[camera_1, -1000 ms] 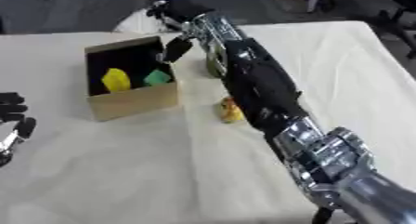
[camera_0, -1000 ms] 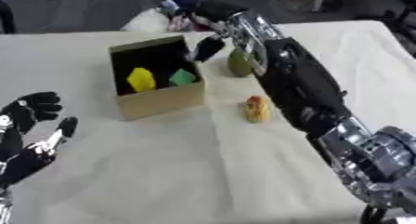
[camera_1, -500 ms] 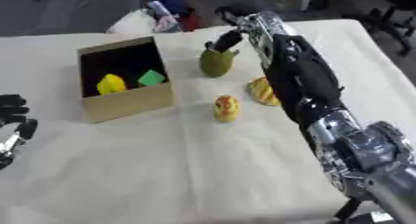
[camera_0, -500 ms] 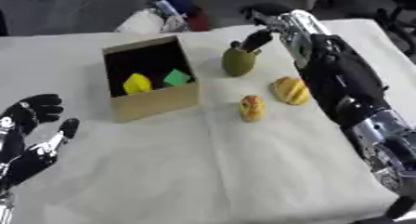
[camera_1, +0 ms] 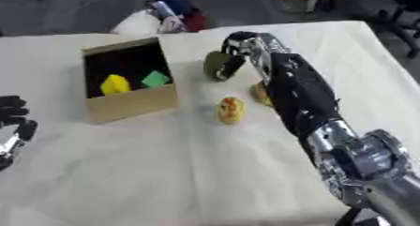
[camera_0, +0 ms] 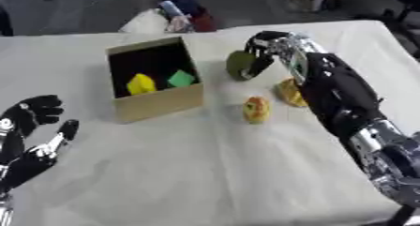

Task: Pick up objects on the table and place them in the box.

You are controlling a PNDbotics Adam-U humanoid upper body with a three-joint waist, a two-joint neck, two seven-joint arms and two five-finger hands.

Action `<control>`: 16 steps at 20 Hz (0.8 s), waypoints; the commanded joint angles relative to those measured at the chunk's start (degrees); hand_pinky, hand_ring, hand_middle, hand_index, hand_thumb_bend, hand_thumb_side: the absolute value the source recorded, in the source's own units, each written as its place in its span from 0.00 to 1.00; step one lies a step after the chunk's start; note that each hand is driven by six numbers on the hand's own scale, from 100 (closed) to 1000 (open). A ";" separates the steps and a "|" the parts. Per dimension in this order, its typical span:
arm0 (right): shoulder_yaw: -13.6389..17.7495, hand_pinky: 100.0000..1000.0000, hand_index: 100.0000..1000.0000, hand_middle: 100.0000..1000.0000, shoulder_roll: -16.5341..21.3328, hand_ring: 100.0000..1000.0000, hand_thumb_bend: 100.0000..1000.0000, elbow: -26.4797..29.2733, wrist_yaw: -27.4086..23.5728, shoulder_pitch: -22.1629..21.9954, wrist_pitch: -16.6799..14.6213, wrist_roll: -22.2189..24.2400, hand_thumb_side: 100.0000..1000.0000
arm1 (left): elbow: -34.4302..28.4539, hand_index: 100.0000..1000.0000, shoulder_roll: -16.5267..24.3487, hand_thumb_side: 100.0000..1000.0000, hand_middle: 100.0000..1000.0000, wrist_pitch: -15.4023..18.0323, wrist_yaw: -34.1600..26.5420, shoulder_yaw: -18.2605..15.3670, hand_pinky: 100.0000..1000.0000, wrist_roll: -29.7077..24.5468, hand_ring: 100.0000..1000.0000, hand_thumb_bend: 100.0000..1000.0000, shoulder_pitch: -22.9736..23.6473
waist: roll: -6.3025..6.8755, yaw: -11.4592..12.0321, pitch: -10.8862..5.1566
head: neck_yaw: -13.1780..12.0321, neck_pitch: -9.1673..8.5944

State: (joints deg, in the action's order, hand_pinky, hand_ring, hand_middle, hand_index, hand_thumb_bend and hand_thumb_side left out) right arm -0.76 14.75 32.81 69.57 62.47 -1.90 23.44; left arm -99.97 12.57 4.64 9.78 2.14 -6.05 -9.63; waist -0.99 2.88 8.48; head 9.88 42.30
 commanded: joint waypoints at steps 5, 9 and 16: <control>0.39 0.59 0.32 0.26 1.76 0.47 0.06 5.05 1.73 1.61 0.48 -12.78 0.00 | -0.83 0.76 0.67 0.33 0.66 -0.07 -0.26 -0.53 0.71 0.29 0.70 0.40 -0.73 | 0.07 0.07 -0.28 | -0.15 -0.47; -0.04 0.57 0.30 0.24 2.46 0.45 0.03 8.06 -0.97 2.46 -0.30 -16.94 0.00 | -0.82 0.76 0.76 0.33 0.66 -0.09 -0.22 -0.53 0.71 0.30 0.70 0.40 -0.68 | 0.02 0.16 -0.45 | -0.12 -0.32; -2.48 0.56 0.30 0.23 0.61 0.45 0.00 12.56 -7.08 4.24 -2.35 -17.51 0.00 | -0.82 0.76 0.76 0.33 0.66 -0.04 -0.21 -0.31 0.71 0.06 0.70 0.40 -0.83 | -0.06 0.59 -0.64 | 0.41 -0.20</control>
State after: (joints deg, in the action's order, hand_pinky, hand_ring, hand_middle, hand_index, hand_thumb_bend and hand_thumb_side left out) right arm -2.77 15.08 43.45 63.74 64.94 -3.81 5.93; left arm -99.97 12.57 4.54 9.78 1.90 -5.96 -9.66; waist -1.01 3.40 8.48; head 10.05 42.28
